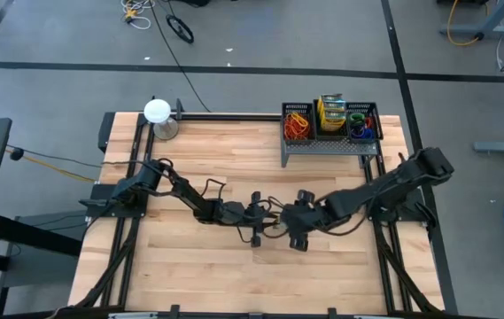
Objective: Pick & Place Office Desk Supplies
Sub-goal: Put the yellow crayon box into the middle black bin on the shelf
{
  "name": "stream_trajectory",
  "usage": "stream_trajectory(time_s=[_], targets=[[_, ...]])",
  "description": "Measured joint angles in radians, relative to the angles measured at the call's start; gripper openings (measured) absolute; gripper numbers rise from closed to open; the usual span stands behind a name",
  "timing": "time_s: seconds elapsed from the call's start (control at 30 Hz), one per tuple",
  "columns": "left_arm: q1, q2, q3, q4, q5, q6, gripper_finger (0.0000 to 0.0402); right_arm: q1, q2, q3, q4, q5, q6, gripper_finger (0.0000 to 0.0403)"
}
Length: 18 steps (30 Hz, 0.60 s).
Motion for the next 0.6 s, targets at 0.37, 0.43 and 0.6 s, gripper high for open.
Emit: stream_trajectory(time_s=[0.37, 0.43, 0.6], targets=[[0.002, 0.0, -0.001, 0.004, 0.006, -0.028, 0.009, -0.024, 0.033, -0.001, -0.005, -0.023, -0.101, 0.0129], [0.002, 0.0, -0.001, -0.006, -0.001, -0.039, 0.0105, -0.024, 0.033, -0.001, -0.006, -0.025, -0.115, 0.0104], [0.002, -0.068, -0.061, -0.07, -0.029, -0.048, 0.016, -0.024, 0.023, -0.002, -0.011, -0.021, -0.155, 0.0062]])
